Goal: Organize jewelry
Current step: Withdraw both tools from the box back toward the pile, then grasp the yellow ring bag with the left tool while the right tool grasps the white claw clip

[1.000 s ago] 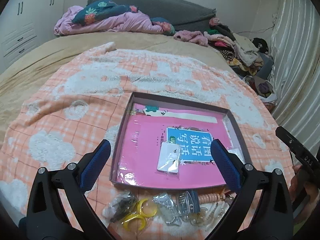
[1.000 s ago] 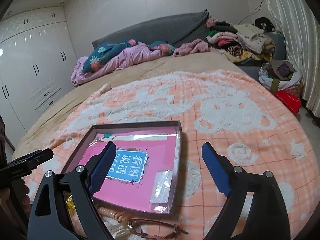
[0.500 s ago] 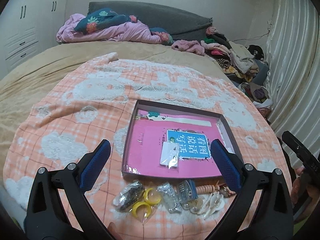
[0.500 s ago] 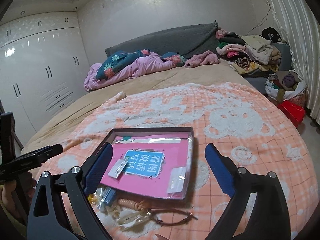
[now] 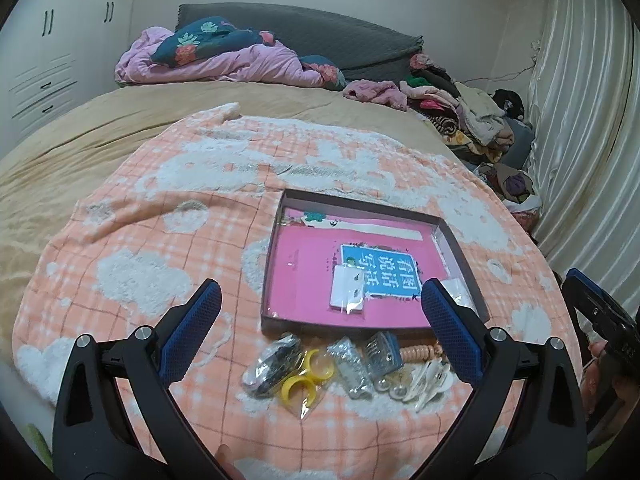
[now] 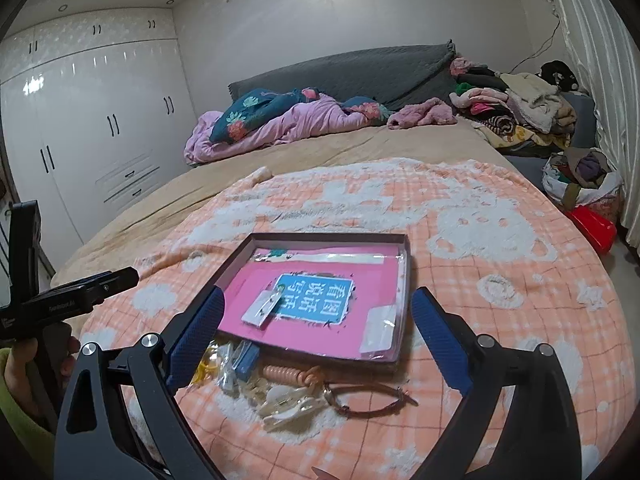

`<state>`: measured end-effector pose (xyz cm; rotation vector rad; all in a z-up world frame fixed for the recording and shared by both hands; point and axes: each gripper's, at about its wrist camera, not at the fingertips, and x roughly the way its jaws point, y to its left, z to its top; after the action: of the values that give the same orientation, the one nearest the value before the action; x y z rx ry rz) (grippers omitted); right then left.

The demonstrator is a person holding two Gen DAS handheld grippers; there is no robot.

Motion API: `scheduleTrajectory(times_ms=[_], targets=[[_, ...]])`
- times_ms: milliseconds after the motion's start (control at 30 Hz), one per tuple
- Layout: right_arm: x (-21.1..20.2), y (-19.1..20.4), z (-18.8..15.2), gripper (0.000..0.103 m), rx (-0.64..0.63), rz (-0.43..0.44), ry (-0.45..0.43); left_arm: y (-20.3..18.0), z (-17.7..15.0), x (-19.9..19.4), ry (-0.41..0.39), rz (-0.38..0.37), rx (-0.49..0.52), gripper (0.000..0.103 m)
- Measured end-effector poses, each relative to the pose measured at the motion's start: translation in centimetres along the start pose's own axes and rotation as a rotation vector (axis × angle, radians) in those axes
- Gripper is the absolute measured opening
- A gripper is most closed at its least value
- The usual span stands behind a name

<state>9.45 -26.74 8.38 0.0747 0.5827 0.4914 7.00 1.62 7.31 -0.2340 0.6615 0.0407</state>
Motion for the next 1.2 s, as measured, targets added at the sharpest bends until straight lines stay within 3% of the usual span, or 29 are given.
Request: scheduleTrajectory(times_ms=[600, 1200], targets=[[0.2, 2.9, -2.7, 0.094, -0.016, 0.025, 0.073, 0.6, -3.7, -0.6, 0.048, 0.035, 0.095, 0.093], [2.1, 3.5, -5.5, 0.094, 0.045, 0.035, 0.183, 2.0, -7.1, 0.3, 0.131, 0.032, 0.115, 0.093]])
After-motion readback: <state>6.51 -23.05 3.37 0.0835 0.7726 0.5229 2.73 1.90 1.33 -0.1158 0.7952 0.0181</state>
